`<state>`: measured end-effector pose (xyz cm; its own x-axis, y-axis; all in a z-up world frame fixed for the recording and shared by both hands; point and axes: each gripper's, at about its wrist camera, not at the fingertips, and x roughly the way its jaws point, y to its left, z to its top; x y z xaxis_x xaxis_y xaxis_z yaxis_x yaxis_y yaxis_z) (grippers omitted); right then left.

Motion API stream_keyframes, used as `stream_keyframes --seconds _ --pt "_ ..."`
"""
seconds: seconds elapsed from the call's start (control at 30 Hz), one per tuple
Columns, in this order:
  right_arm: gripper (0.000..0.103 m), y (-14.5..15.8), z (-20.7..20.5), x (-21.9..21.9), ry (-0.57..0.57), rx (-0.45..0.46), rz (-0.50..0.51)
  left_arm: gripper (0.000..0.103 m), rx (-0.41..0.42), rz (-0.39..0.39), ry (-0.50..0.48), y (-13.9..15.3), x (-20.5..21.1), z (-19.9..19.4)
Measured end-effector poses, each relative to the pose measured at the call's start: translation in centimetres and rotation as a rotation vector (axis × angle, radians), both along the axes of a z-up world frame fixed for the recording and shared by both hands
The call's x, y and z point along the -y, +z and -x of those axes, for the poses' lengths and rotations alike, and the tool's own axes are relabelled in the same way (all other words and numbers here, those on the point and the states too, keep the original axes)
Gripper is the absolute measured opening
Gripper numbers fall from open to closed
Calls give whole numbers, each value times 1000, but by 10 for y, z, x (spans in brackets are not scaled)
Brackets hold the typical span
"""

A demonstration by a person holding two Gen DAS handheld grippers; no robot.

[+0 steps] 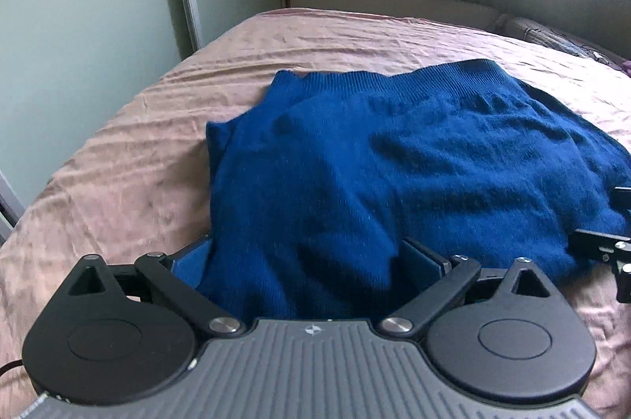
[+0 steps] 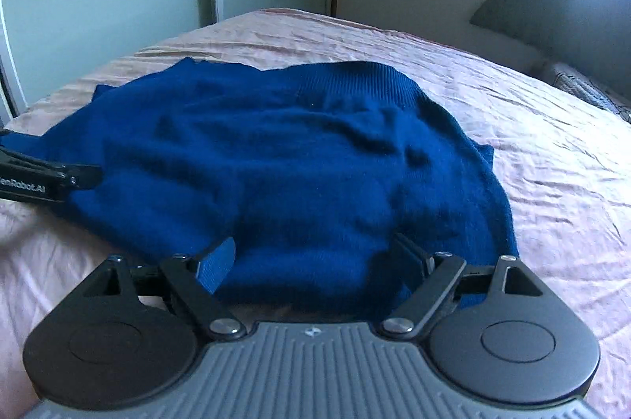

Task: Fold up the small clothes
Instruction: 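Grasp the sweater's folded edge with the left gripper while the right gripper approaches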

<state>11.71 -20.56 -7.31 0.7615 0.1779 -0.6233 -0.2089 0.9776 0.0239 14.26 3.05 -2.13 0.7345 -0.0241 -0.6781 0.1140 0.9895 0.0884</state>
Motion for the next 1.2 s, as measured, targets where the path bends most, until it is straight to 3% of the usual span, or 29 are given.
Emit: stream_keyframes --seconds 0.33,0.47,0.7,0.87,0.97,1.2 --pt "86 7 21 5 -15 -3 9 102 -17 -7 -10 0 -4 12" --pt "86 29 39 -4 0 91 57 101 -17 -1 -15 3 -6 17" --pt "86 71 68 -42 50 349 229 101 17 6 14 22 -31 24" --pt "86 70 67 -75 151 409 299 101 16 61 58 32 -59 9" --pt "86 58 63 -97 209 409 352 101 -15 132 62 35 -75 -10" --pt "86 14 56 -146 355 342 468 101 -191 376 44 19 -111 -73"
